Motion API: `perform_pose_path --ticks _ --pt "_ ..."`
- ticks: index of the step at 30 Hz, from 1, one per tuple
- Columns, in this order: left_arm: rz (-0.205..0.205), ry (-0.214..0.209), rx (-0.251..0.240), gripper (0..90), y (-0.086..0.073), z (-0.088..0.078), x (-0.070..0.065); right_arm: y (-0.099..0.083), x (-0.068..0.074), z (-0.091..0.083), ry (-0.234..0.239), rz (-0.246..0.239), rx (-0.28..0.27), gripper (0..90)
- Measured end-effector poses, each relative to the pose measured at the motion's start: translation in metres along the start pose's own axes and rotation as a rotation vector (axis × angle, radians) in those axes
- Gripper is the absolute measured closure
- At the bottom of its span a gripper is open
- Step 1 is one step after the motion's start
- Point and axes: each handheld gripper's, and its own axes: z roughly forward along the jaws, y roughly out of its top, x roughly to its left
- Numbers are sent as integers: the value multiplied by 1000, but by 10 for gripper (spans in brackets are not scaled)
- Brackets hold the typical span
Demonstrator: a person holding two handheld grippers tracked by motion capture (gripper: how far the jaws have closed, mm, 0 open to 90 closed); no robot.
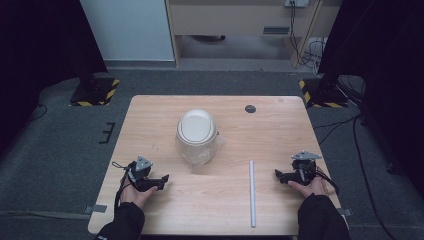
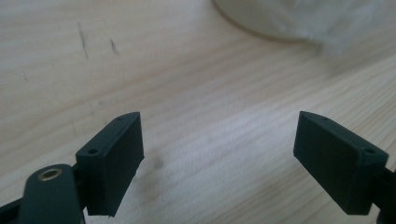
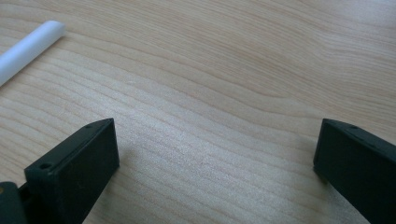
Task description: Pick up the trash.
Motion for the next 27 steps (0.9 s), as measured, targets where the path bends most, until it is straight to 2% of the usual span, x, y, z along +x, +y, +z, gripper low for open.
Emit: perform_pose_path --ticks 3,5,6,7,8,11,12,16,17,18,20,27 --pt "-8 9 -64 153 5 -8 0 0 0 0 -3 4 1 5" --pt "-15 5 -81 153 7 -10 0 0 1 0 -4 5 0 5" --pt "-40 -1 -120 152 10 -14 1 0 1 0 -4 6 1 7" --pt "-40 -1 -120 151 10 -14 1 -1 1 -1 -3 7 0 7" --pt "-57 -8 -157 151 12 -18 1 -1 1 -1 -2 7 0 8" --pt "-62 -6 -185 153 15 -22 1 -1 1 -1 0 7 2 7" --pt "-68 -8 -225 153 18 -26 1 -1 1 -2 0 9 2 7" --pt "-77 -3 -269 152 23 -32 0 -1 1 -2 -1 9 2 7" --pt "-88 -2 -298 152 27 -37 -1 -1 1 -2 0 9 2 7" --pt "-88 -2 -298 152 27 -37 -1 -1 1 -2 0 9 2 7" --pt "-85 -9 -349 152 33 -44 -5 -1 1 -2 -1 9 2 7" --pt "-72 -27 -408 153 44 -52 -10 -1 1 -2 -1 10 3 7"
